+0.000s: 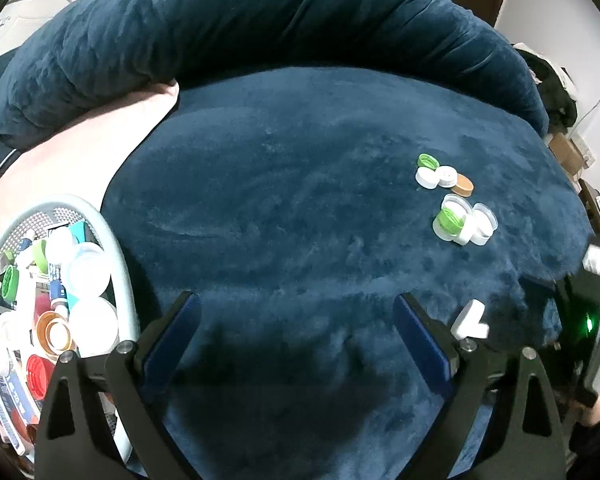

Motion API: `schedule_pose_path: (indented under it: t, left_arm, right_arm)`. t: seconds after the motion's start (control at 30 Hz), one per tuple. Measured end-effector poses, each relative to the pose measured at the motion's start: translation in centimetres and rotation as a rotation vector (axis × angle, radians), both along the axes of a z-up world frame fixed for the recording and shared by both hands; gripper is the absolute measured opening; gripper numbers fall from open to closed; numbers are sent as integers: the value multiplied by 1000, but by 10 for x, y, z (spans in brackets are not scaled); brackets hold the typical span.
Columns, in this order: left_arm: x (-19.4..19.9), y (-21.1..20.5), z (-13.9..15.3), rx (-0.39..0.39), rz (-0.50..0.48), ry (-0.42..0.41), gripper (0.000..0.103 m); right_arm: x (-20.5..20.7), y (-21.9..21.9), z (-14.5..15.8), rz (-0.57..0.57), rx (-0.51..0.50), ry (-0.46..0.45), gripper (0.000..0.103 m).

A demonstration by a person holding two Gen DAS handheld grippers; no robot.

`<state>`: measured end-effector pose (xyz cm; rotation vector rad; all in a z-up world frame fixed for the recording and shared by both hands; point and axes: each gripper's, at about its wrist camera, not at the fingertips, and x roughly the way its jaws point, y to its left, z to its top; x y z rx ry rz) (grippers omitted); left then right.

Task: Organize objects
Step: 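Move both grippers back toward the remaining white caps on the bed, then grasp a white cap with the left gripper while the right gripper grasps another white cap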

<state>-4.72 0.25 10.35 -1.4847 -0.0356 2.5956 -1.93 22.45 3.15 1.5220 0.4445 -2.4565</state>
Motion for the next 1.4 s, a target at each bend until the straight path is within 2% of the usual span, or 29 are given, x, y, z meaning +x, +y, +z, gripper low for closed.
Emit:
schedule_pose_path:
  t: [0.2,0.43,0.6,0.83,0.87,0.93,0.97,1.03,1.07,1.1,1.2,1.33,1.4]
  left_arm:
    - [1,1,0,10,-1,-3,97]
    - [4,1,-2,-3,-8,-5,97]
    - [3,-7,-6,2,16,-15,97]
    - [3,-6,-6,2,3,-15,97]
    - [3,-5,-7,2,-1,-15,97]
    - [3,-5,-7,2,-8,-15,97]
    - [3,-3,-8,0,-9,-17,97]
    - [3,-2,-9,-2,-8,-22,97]
    - [3,-2,-11,-2,-9,-27,98]
    - [4,-1,-11,-2,-9,-29,97]
    - [5,4,-14,-1,-22,-32,97]
    - [8,22,-21,13,-68,-40,97]
    - [11,41,-26,25,-121,-46,97]
  right_arm:
    - [12,11,11,-30,-51,6,103]
    - [5,8,28,-16,-229,7,103]
    - [0,-2,24,-32,-188,13,103]
    - [-6,-8,20,-29,-221,-4,100]
    - [-7,-8,19,-29,-219,-8,97]
    - [-9,-12,15,-18,-201,-20,79]
    - [-10,-14,12,-13,-190,-27,74]
    - [-11,-16,7,1,-177,-43,53]
    - [-11,-17,6,11,-169,-44,46]
    - [-11,-17,6,20,-169,-44,31]
    - [-7,-9,12,3,-198,-33,31]
    - [-3,20,31,-101,-235,6,31]
    - [-3,41,39,-171,-253,16,31]
